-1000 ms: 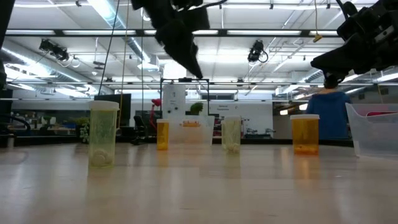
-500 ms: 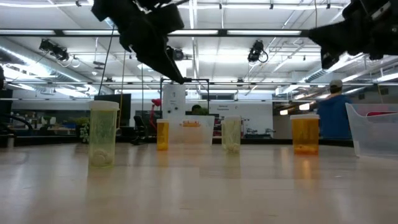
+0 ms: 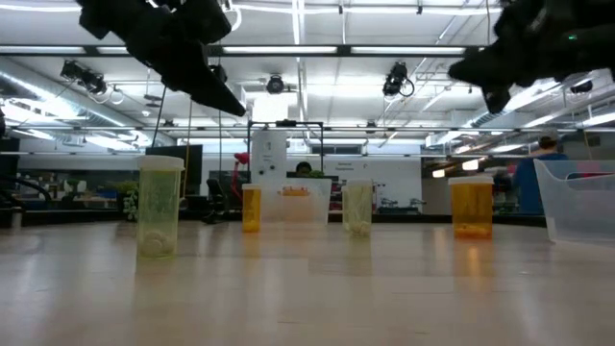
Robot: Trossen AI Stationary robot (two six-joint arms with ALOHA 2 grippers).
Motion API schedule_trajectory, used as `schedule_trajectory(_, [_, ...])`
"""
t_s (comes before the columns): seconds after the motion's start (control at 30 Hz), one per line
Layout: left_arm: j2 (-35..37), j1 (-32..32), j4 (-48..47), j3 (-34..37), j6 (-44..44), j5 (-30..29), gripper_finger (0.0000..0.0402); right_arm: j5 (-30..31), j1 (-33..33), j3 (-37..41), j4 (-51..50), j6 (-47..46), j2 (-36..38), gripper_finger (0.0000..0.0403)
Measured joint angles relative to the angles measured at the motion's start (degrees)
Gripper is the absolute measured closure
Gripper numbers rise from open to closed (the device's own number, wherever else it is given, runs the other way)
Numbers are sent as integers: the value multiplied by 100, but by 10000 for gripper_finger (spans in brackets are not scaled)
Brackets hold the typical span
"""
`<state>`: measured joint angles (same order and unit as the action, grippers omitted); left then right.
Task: Pick and place medicine bottles into bin by pill shape (circle, oval)
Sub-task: Put the orange capsule bottle into the top transparent bin
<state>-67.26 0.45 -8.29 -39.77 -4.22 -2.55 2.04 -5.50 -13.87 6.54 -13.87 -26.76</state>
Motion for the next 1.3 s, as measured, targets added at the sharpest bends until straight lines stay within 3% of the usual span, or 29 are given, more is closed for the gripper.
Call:
schedule_trajectory(0.2, [587, 0, 222, 505, 283, -22, 230, 138, 0, -911, -909, 30, -1571, 330])
schedule_trajectory(0.47, [1163, -33, 291, 876, 424, -48, 230, 189, 65, -2417, -2391, 40, -3327, 231])
schedule_trajectory(0.73, [1758, -37, 546, 1418, 661, -136, 228, 542, 567, -3604, -3718, -14, -4398, 157])
schedule_trajectory(0.97, [2444, -48, 542, 1812, 838, -279, 228, 975, 908, -4457, -4855, -342, -5095, 139])
schedule_trajectory(1.3, [3621, -173, 487, 2304, 987, -646, 228, 1049, 1262, -4784, -5148, -526, -5741, 138])
